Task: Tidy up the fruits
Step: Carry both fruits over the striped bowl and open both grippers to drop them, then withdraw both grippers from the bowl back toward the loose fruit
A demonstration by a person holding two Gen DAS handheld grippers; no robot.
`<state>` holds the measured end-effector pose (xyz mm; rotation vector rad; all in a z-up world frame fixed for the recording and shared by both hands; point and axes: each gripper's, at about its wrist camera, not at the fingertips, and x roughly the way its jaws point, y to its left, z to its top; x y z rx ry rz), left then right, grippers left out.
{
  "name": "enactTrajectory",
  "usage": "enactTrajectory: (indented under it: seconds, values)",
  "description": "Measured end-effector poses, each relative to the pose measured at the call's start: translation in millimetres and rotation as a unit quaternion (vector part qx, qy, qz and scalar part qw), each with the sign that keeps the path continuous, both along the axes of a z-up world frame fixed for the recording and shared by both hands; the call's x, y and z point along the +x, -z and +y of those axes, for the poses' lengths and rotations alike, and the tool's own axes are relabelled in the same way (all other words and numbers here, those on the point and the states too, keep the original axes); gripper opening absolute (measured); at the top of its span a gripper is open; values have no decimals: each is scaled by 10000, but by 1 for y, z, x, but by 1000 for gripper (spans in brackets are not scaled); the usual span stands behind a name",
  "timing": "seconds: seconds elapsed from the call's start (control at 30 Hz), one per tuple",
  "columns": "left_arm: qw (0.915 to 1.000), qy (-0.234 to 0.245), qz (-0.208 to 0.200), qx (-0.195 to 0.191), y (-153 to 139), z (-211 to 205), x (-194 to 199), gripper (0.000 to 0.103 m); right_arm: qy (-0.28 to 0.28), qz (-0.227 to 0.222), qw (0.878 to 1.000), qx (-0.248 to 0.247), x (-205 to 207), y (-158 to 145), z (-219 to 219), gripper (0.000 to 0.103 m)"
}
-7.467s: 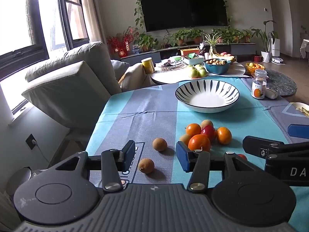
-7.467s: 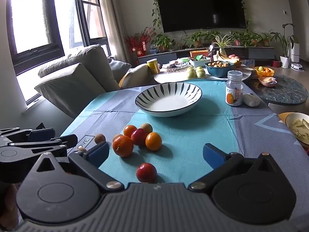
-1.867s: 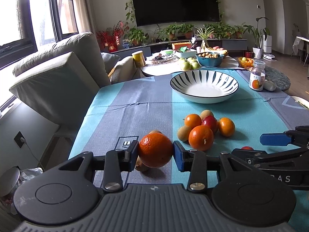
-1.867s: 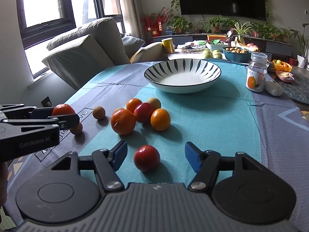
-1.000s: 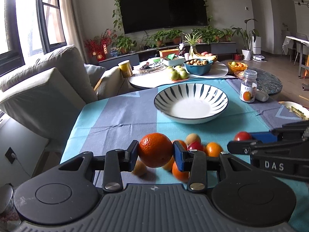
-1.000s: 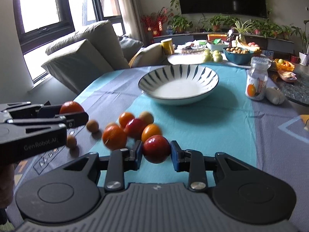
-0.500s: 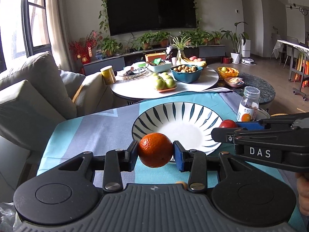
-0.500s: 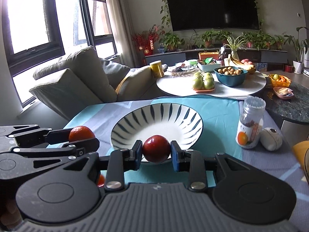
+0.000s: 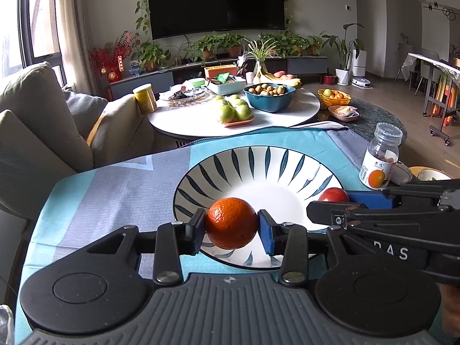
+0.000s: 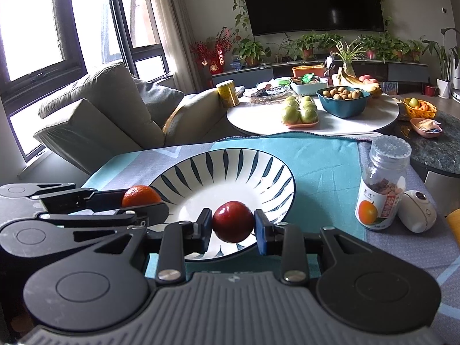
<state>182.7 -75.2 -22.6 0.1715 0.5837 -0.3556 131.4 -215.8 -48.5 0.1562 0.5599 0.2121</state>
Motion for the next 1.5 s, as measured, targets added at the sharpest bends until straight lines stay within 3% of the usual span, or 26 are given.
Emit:
enactTrajectory:
  seconds: [0.23,0.93,1.13,1.23,1.5]
  values:
    - [9994,-1,279,-188,8,3,11,37,-23,23,10000,23,2,2,0,78]
    - [9989,8,393,-254,12,6,16,37,16,-84,10000,49,0,0,0,79]
    - [9992,122,291,-254,8,7,14,37,35,-112,9999,64,-1,0,0,79]
    - [9996,17,62,-258,3,8,12,50,53,-130,9999,74,-1,0,-1,79]
    - [9995,39,-6,-316,-4,10,7,51,91,-191,9997,112,-5,-3,-3,79]
